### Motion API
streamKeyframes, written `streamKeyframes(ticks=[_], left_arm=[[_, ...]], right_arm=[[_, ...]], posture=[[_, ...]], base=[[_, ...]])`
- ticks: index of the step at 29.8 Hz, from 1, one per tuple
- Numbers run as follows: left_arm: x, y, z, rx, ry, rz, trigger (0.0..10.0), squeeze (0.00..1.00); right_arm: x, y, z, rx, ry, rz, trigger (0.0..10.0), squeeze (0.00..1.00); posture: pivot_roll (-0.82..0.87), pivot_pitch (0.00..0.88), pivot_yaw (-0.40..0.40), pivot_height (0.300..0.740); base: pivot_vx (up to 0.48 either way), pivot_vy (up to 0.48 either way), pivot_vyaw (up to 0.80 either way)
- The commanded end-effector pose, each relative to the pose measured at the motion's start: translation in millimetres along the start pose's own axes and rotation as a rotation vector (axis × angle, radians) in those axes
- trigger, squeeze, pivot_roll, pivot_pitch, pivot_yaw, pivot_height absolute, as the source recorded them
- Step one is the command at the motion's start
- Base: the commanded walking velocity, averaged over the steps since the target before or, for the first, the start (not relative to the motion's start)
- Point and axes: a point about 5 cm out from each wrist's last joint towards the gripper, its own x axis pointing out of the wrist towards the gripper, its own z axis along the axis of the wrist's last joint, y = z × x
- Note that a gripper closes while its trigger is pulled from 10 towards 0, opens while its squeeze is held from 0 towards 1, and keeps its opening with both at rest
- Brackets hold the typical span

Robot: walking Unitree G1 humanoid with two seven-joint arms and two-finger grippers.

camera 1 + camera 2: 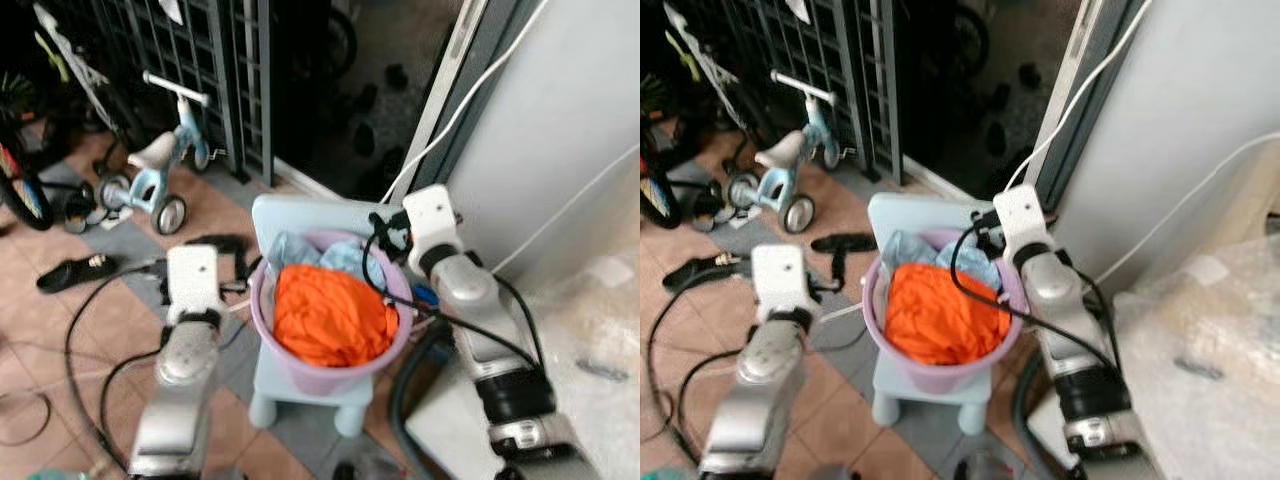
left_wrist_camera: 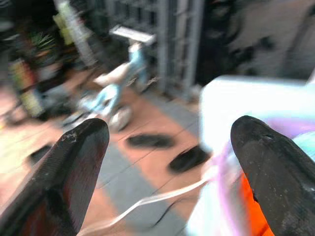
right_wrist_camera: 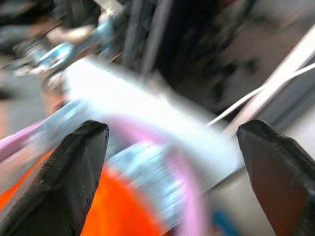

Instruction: Clothes washing

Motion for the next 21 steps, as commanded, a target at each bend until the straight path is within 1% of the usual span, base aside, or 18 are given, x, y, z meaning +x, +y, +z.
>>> streamKeyframes(ticks=[1, 2, 3, 4, 5, 6, 7, 9, 12, 14, 15, 17, 18, 19, 20, 21], left_arm=[[-6.7, 5.9, -2.0, 0.027, 0.034, 0.034, 10.0, 0.00], [-6.7, 5.9, -2.0, 0.027, 0.034, 0.034, 10.0, 0.00], [-15.7, 10.7, -9.5, 0.049, 0.081, 0.048, 10.0, 0.00], [-19.4, 12.9, -12.8, 0.056, 0.102, 0.054, 10.0, 0.00], [-25.9, 16.1, -16.5, 0.060, 0.124, 0.065, 10.0, 0.00], [-31.4, 18.5, -19.0, 0.055, 0.140, 0.075, 10.0, 0.00], [-43.3, 24.5, -23.2, 0.055, 0.170, 0.086, 10.0, 0.00], [-51.4, 30.4, -24.2, 0.066, 0.181, 0.098, 10.0, 0.00], [-67.2, 39.6, -20.9, 0.069, 0.200, 0.126, 10.0, 0.00], [-72.0, 42.5, -17.5, 0.073, 0.203, 0.138, 10.0, 0.00], [-72.0, 42.5, -17.5, 0.073, 0.203, 0.138, 10.0, 0.00], [-83.3, 46.0, -11.8, 0.063, 0.211, 0.162, 10.0, 0.00], [-86.3, 46.8, -10.5, 0.062, 0.213, 0.168, 10.0, 0.00], [-91.9, 48.1, -8.6, 0.060, 0.218, 0.177, 10.0, 0.00], [-101.6, 50.2, -5.9, 0.057, 0.229, 0.194, 10.0, 0.00], [-104.8, 50.7, -5.0, 0.056, 0.234, 0.199, 10.0, 0.00]], right_arm=[[-0.5, 2.1, -19.2, 0.035, 0.088, 0.013, 10.0, 0.00], [-0.5, 2.1, -19.2, 0.035, 0.088, 0.013, 10.0, 0.00], [0.6, 5.6, -29.4, 0.055, 0.136, 0.022, 10.0, 0.00], [1.4, 7.5, -33.6, 0.063, 0.159, 0.029, 10.0, 0.00], [1.7, 9.8, -39.4, 0.070, 0.190, 0.036, 10.0, 0.00], [1.6, 11.7, -43.8, 0.075, 0.214, 0.041, 10.0, 0.00], [1.8, 16.1, -51.1, 0.089, 0.247, 0.053, 10.0, 0.00], [3.4, 19.4, -55.6, 0.100, 0.274, 0.055, 10.0, 0.00], [7.7, 27.3, -61.6, 0.136, 0.328, 0.065, 10.0, 0.00], [10.1, 30.3, -62.5, 0.149, 0.346, 0.068, 10.0, 0.00], [10.1, 30.3, -62.5, 0.149, 0.346, 0.068, 10.0, 0.00], [11.0, 36.3, -65.6, 0.170, 0.372, 0.077, 10.0, 0.00], [10.9, 37.8, -66.5, 0.174, 0.377, 0.080, 10.0, 0.00], [10.7, 41.9, -68.1, 0.177, 0.383, 0.089, 10.0, 0.00], [11.2, 51.4, -71.0, 0.175, 0.391, 0.110, 10.0, 0.00], [11.5, 54.7, -71.9, 0.174, 0.393, 0.116, 10.0, 0.00]], posture=[[0.15, 0.000, -0.105, 0.740], [0.15, 0.000, -0.105, 0.740], [0.17, 0.015, -0.111, 0.740], [0.17, 0.015, -0.111, 0.740], [0.19, 0.042, -0.116, 0.740], [0.20, 0.049, -0.118, 0.740], [0.22, 0.078, -0.125, 0.740], [0.24, 0.101, -0.129, 0.740], [0.28, 0.159, -0.144, 0.740], [0.29, 0.179, -0.149, 0.740], [0.29, 0.179, -0.149, 0.740], [0.32, 0.226, -0.167, 0.740], [0.32, 0.226, -0.167, 0.740], [0.33, 0.256, -0.175, 0.740], [0.34, 0.278, -0.182, 0.740], [0.34, 0.278, -0.182, 0.740]], base=[[0.000, 0.000, 0.00], [0.000, 0.000, 0.00], [0.000, 0.000, 0.00], [0.000, 0.000, 0.00], [0.000, 0.000, 0.00], [0.000, 0.000, 0.00], [0.000, 0.000, 0.00], [0.000, 0.000, 0.00], [0.000, 0.000, 0.00], [0.000, 0.000, 0.00], [0.000, 0.000, 0.00], [0.000, 0.000, 0.00], [0.000, 0.000, 0.00], [0.000, 0.000, 0.00], [0.000, 0.000, 0.00], [0.000, 0.000, 0.00]])
